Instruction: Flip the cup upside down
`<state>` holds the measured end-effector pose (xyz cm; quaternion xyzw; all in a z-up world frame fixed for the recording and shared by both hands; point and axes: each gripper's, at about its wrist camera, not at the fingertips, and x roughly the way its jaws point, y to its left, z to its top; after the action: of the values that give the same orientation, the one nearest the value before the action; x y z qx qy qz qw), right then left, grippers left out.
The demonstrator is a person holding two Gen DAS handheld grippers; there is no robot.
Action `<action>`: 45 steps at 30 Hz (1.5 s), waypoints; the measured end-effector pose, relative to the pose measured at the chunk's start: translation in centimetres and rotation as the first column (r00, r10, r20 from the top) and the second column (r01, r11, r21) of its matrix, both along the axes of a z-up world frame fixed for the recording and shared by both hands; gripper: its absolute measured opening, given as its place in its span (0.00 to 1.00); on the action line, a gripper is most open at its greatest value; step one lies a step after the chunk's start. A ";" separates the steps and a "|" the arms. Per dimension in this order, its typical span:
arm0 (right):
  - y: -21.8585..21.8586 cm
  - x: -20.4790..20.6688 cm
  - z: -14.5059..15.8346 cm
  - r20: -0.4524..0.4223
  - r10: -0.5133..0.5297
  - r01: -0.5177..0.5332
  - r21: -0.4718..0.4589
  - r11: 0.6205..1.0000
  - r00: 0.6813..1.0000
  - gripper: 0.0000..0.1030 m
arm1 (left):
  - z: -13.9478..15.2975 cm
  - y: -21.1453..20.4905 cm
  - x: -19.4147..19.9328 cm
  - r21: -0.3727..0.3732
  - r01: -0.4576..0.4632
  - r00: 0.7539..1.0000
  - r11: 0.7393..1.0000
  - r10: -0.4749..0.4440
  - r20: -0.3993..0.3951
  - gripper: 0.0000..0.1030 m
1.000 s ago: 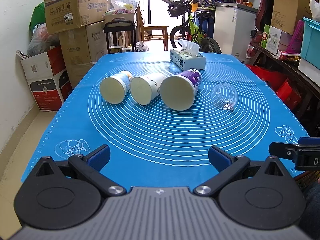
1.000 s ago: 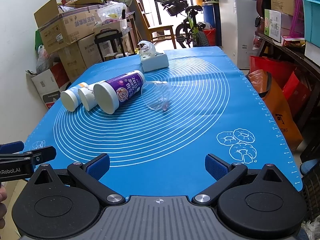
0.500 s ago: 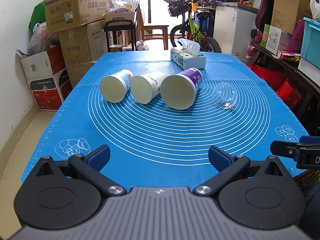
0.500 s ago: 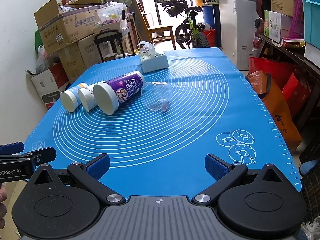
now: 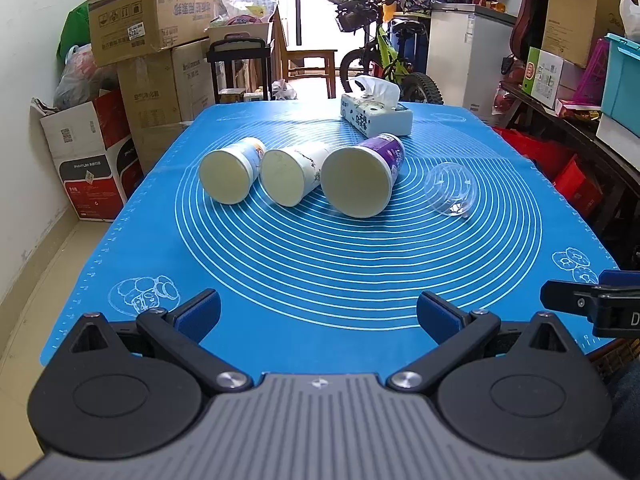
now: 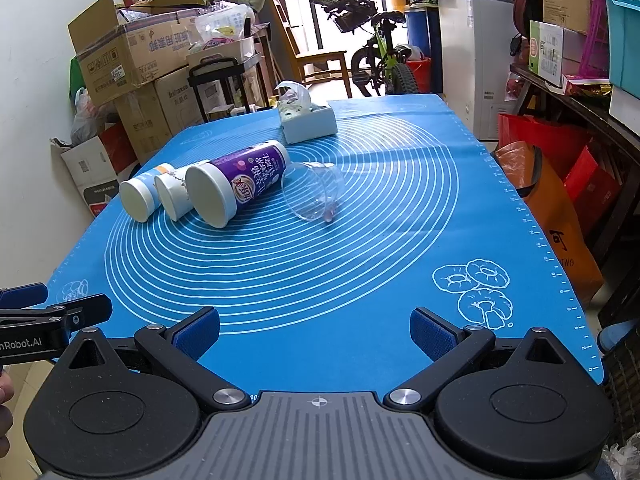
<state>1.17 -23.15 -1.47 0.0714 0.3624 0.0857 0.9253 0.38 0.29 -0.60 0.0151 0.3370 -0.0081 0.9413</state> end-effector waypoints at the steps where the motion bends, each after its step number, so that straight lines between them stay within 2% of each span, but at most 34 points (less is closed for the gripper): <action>1: 0.1 -0.1 0.0 -0.001 0.000 0.000 -0.001 1.000 1.000 0.98 | 0.0 0.0 0.0 0.001 0.000 1.000 1.000 0.000 -0.001 1.00; 31: 0.5 0.1 -0.2 -0.001 0.004 -0.004 -0.007 1.000 1.000 0.98 | -0.2 0.0 0.3 0.001 -0.007 1.000 1.000 0.007 -0.008 1.00; 35: 0.7 0.3 -0.1 0.013 0.007 -0.007 -0.008 1.000 1.000 0.98 | 0.0 0.4 0.4 0.022 -0.004 1.000 1.000 0.004 0.006 1.00; 45: 1.7 3.1 1.1 0.045 0.020 -0.020 0.005 1.000 0.999 0.98 | 1.2 3.0 4.5 0.055 -0.003 0.999 0.999 0.000 0.054 1.00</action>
<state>4.30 -21.41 -0.40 0.0685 0.3419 0.0974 0.9321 4.83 3.31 0.59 0.0407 0.3118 0.0023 0.9493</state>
